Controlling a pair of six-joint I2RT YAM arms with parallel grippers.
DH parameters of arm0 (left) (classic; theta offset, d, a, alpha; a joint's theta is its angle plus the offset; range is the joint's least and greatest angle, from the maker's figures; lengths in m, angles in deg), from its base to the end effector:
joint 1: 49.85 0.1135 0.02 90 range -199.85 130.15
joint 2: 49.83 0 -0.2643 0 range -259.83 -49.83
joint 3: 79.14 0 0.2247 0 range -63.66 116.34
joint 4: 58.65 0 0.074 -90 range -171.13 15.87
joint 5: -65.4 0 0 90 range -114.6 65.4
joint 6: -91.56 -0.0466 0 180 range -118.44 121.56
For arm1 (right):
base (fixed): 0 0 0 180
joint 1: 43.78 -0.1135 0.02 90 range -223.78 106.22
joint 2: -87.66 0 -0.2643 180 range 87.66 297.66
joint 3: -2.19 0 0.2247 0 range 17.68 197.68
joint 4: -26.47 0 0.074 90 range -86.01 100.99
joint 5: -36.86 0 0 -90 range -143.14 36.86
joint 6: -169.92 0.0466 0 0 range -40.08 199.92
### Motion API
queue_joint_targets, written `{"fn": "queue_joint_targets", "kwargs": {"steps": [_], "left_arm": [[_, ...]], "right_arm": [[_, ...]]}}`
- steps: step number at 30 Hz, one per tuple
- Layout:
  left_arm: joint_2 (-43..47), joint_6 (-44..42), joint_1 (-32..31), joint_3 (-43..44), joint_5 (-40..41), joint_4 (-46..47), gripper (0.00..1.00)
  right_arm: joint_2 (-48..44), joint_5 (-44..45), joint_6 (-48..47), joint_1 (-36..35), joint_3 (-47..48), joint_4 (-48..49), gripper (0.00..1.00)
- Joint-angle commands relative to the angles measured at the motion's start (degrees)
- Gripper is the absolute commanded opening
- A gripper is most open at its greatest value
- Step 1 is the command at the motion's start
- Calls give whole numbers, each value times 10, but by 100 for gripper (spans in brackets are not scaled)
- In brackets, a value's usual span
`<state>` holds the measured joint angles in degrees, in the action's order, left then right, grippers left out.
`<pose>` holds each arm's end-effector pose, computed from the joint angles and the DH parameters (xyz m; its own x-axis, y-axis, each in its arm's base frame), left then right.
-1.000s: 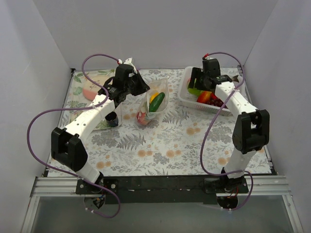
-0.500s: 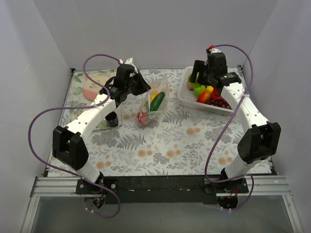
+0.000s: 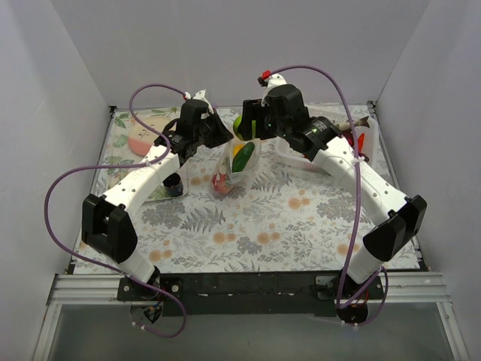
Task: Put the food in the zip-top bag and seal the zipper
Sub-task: Place the fake fruit in the zipper food storage bag.
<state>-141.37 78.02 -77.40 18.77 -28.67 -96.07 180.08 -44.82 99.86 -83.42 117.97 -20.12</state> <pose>0.3120 -0.1665 0.3405 -0.6080 -0.7766 -0.1650 -0.3240 0.4324 -0.8415 0.2721 0.2167 0.4193 -0.4659 0.0522 -0.8833 -0.3936 0.8818 0.2597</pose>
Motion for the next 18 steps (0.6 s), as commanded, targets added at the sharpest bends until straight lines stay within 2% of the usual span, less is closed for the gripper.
{"fn": "queue_joint_targets", "kwargs": {"steps": [1, 3, 8, 13, 18], "left_arm": [[15, -5, 2, 30, 13, -10, 0], [20, -9, 2, 32, 19, -15, 0], [27, -8, 4, 30, 21, -17, 0], [28, -7, 4, 31, 18, -15, 0], [28, -7, 4, 33, 17, -14, 0]], "right_arm": [[21, 36, 10, -11, 25, -7, 38], [13, 36, 10, -11, 0, 8, 47], [19, 19, 12, -12, -8, 18, 55], [22, 13, 4, -17, -4, 18, 80], [14, 10, -2, -18, -1, 22, 95]]}}
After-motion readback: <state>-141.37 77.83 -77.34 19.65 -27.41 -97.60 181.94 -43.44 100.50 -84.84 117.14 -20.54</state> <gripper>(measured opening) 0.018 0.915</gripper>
